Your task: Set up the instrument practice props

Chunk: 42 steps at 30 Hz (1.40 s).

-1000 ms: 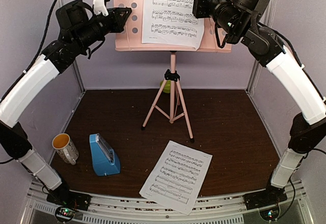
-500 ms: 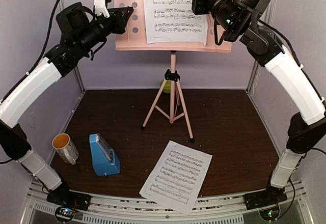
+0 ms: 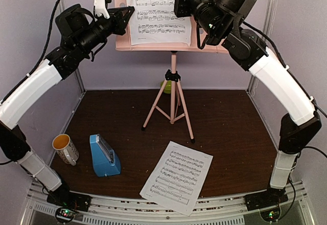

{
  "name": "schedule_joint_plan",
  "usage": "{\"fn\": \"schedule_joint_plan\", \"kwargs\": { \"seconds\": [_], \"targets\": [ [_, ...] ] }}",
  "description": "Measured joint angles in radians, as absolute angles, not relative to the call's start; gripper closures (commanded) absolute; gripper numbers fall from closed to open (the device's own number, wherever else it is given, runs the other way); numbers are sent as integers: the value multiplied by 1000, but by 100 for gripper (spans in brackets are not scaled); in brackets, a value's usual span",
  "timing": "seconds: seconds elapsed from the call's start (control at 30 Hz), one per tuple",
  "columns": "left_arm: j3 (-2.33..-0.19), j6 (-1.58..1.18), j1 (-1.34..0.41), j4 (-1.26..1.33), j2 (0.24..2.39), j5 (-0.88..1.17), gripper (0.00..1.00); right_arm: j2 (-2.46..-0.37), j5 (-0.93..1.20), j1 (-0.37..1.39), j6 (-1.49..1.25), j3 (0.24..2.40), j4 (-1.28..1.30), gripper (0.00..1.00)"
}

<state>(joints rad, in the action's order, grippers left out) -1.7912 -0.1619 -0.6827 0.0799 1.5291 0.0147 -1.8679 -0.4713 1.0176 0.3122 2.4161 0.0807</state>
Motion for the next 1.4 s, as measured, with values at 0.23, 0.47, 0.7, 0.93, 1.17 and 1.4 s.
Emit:
{"fn": "schedule_joint_plan", "kwargs": {
  "seconds": [0.23,0.47,0.7,0.93,1.17,1.4],
  "targets": [
    [-1779,-161,-683,86,1522,29,100,-1886,-471,1040,300,2424,41,100],
    [-1742,-162,-683,113,1501,46,100,-1911,-453,1045,285,2425,18,100],
    [-1723,-161,-683,130,1491,53,100,-1936,-442,1046,281,2425,10,100],
    [-1722,-154,-683,131,1489,57,100,-1942,-441,1053,263,2425,7,100],
    [-1720,-149,-683,133,1488,60,100,-1950,-440,1055,239,2425,-8,100],
    [-1716,-146,-683,140,1488,64,100,-1969,-418,1058,208,2430,-23,100]
  ]
}}
